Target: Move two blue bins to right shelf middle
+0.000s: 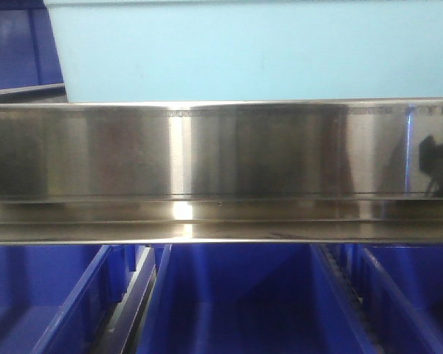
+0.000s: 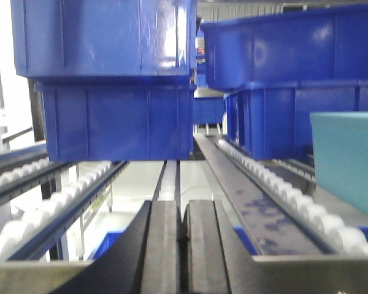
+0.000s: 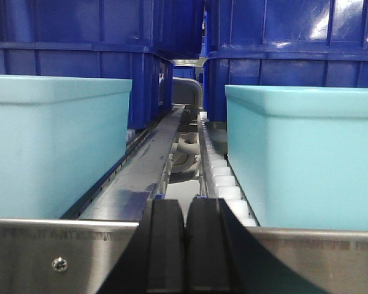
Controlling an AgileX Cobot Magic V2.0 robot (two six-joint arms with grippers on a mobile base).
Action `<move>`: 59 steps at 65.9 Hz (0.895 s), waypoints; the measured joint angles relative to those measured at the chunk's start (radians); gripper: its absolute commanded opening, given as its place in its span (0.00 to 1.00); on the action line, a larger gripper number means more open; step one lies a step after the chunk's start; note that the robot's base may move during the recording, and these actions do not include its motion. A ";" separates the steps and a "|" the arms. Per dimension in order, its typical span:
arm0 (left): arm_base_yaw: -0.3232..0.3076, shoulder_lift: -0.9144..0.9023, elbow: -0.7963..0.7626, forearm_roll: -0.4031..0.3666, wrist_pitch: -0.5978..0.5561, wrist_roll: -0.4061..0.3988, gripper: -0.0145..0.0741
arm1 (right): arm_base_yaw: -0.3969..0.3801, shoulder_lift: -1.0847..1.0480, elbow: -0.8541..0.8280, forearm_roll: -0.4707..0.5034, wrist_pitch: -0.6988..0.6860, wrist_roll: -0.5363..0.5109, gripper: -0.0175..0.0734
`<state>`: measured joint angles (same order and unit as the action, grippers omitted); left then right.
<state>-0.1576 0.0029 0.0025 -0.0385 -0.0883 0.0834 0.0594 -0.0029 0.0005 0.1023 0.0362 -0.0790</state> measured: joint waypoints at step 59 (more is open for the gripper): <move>0.000 0.255 -0.635 -0.004 0.278 0.000 0.65 | 0.000 0.098 -0.506 0.000 0.330 0.000 0.38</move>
<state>-0.1576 0.2580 -0.6325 -0.0427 0.1893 0.0834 0.0594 0.0953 -0.5057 0.1023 0.3659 -0.0790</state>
